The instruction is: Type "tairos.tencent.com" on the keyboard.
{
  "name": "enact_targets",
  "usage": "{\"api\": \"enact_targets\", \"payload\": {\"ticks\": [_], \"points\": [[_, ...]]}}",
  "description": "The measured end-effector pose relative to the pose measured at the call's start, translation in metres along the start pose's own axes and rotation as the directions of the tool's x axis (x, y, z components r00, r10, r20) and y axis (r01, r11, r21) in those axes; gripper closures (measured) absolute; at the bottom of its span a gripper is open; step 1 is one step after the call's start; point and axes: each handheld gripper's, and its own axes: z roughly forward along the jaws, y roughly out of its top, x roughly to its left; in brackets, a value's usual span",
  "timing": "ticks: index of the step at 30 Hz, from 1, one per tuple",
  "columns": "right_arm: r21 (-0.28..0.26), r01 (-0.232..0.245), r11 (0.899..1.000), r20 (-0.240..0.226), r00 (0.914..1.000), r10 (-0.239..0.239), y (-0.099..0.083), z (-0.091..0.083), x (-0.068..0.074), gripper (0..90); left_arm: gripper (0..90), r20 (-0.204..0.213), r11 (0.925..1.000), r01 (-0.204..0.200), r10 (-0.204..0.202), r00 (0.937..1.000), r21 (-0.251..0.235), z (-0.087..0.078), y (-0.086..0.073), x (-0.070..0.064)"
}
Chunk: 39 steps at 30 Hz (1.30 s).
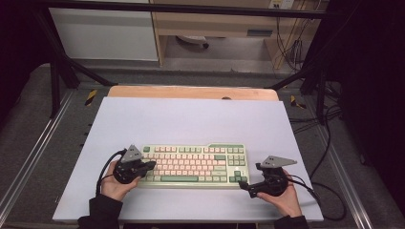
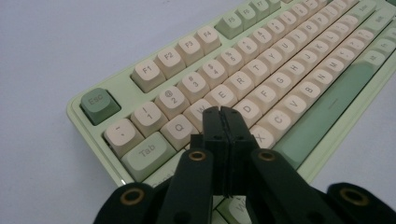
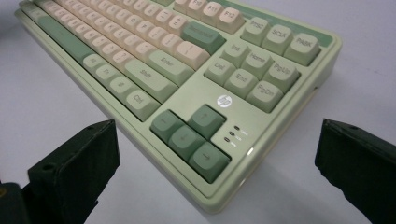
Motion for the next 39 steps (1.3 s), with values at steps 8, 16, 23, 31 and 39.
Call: {"api": "enact_targets", "payload": {"ticks": [8, 16, 23, 31, 39], "points": [[-0.024, 0.023, 0.999, -0.04, 0.9989, -0.024, 0.013, 0.008, 0.012, 12.8, 88.7, 0.002, 1.0, 0.004, -0.004, 1.0, -0.002, -0.002, -0.002, 0.001], [-0.031, 0.067, 0.997, -0.092, 0.9933, -0.069, 0.024, 0.023, 0.026, 35.0, 88.7, 0.0, 1.0, 0.004, -0.004, 1.0, -0.007, -0.004, -0.003, 0.002], [-0.035, 0.093, 0.995, -0.125, 0.9874, -0.097, 0.034, 0.032, 0.038, 49.7, 88.8, 0.0, 1.0, 0.003, -0.003, 1.0, -0.008, -0.004, -0.003, 0.002], [-0.036, 0.099, 0.994, -0.139, 0.9849, -0.103, 0.048, 0.046, 0.051, 65.3, 88.8, 0.002, 0.9999, 0.003, -0.003, 1.0, -0.015, -0.004, -0.003, 0.002], [-0.029, 0.077, 0.997, -0.14, 0.9869, -0.08, 0.059, 0.062, 0.06, 80.0, 88.7, 0.006, 0.9999, 0.001, -0.001, 1.0, -0.016, -0.004, -0.003, 0.001]]}}
